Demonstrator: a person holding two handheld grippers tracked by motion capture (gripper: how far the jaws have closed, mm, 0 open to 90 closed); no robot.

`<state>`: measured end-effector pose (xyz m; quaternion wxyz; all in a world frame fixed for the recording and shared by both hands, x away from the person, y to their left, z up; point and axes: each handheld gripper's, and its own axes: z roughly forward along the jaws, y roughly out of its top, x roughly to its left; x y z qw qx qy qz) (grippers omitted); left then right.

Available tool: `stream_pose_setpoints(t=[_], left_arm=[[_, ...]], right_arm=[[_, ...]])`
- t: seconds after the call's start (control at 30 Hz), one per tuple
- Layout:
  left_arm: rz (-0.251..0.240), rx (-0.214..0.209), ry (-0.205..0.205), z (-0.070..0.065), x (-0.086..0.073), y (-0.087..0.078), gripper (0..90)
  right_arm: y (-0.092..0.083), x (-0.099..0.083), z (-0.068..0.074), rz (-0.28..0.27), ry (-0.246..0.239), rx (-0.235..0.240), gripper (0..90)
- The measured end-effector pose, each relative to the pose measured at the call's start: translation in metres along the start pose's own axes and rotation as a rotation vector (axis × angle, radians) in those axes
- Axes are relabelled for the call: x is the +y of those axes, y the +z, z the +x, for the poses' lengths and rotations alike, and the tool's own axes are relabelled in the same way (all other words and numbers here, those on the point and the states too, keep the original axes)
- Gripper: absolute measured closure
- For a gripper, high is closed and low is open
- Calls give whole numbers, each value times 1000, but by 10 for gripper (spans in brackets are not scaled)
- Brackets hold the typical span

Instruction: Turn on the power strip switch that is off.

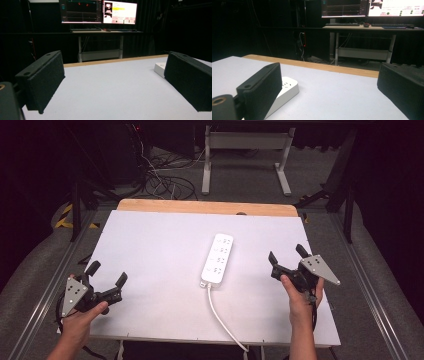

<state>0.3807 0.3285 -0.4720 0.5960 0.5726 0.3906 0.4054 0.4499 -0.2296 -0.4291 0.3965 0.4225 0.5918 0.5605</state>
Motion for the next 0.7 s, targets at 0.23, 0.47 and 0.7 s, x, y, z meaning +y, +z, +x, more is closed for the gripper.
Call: stream_pose_setpoints(t=[0.23,0.47,0.7], left_arm=[[2,-2,2,0,0,0,34],[4,-6,3,-1,0,0,35],[4,-8,3,0,0,0,35]], right_arm=[[-1,0,-1,-2,7,-3,64],[0,0,-1,6,6,-7,71],[0,-1,-2,6,5,-10,80]])
